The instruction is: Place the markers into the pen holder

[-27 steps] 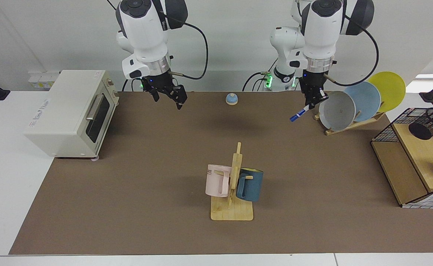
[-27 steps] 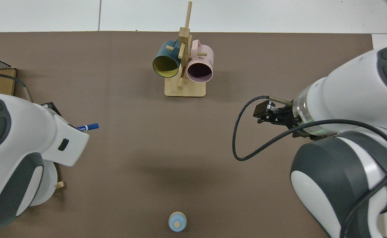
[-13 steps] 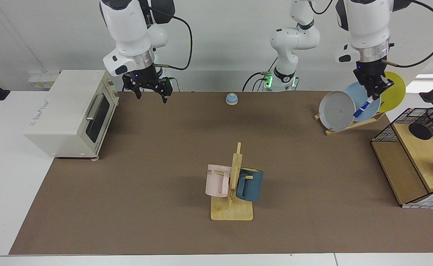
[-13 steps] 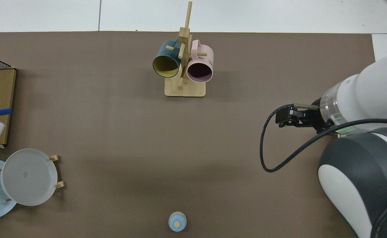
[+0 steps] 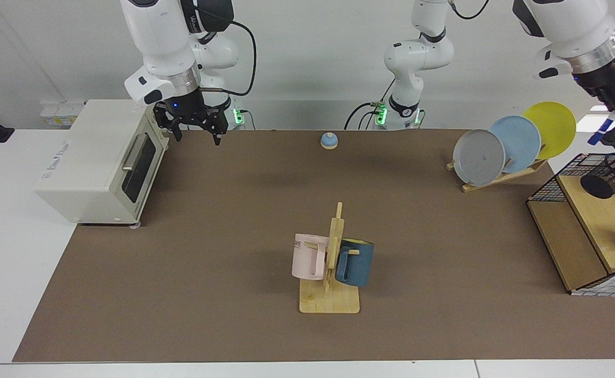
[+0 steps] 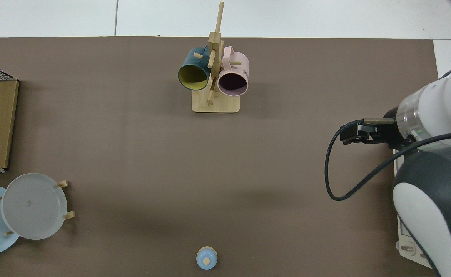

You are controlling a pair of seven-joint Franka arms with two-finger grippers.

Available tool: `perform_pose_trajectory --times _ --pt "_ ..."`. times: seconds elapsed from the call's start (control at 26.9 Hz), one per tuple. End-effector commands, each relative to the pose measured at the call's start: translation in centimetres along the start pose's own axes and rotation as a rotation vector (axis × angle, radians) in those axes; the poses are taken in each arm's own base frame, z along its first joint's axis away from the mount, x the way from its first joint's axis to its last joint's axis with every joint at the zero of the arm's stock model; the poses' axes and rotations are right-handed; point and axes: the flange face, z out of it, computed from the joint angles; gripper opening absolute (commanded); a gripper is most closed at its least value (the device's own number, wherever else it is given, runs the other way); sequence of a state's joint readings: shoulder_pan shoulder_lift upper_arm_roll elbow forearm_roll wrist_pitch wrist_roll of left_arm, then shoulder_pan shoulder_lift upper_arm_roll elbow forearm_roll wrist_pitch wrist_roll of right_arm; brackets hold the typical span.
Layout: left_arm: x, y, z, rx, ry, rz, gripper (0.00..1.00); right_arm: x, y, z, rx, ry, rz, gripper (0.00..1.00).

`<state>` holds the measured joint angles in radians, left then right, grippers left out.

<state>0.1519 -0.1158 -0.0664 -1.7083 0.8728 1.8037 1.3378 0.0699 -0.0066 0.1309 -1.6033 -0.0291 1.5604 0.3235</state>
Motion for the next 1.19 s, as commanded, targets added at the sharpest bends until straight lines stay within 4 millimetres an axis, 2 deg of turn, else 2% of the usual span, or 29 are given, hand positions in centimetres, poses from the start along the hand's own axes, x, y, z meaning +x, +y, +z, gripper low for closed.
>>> perform_pose_trajectory --times 0.0,0.22,0.3,0.52,0.71,0.82,0.97,1.15 --pt "-2.9 -1.2 3.1 -0.003 -0.049 0.054 0.00 0.2 1.1 -1.6 -0.038 0.003 -0.044 0.99" --pt "-4.0 -1.5 6.6 -0.021 -0.094 0.084 0.00 -0.1 2.1 -2.4 -0.031 0.015 -0.037 1.00" --pt "-3.9 -1.6 7.9 -0.026 -0.099 0.102 0.00 -0.7 2.5 -2.6 -0.029 0.016 -0.028 1.00" --pt "-4.3 -1.5 11.9 -0.047 -0.089 0.148 0.00 -2.0 3.2 -1.6 -0.033 -0.011 -0.009 1.00" --pt "-4.7 -1.3 13.2 -0.059 -0.085 0.170 0.00 -2.6 3.7 -1.1 -0.036 -0.024 -0.011 1.00" --pt "-3.9 -1.2 13.9 -0.071 -0.081 0.185 0.00 -2.6 3.7 -1.2 -0.032 -0.020 -0.013 1.00" --pt "-3.0 -1.4 16.0 -0.085 -0.069 0.199 0.00 -2.3 3.2 -1.3 -0.028 -0.008 -0.011 1.00" --pt "-2.3 -1.5 15.9 -0.087 -0.059 0.205 0.00 -2.1 3.6 -1.2 -0.027 -0.007 0.001 1.00"
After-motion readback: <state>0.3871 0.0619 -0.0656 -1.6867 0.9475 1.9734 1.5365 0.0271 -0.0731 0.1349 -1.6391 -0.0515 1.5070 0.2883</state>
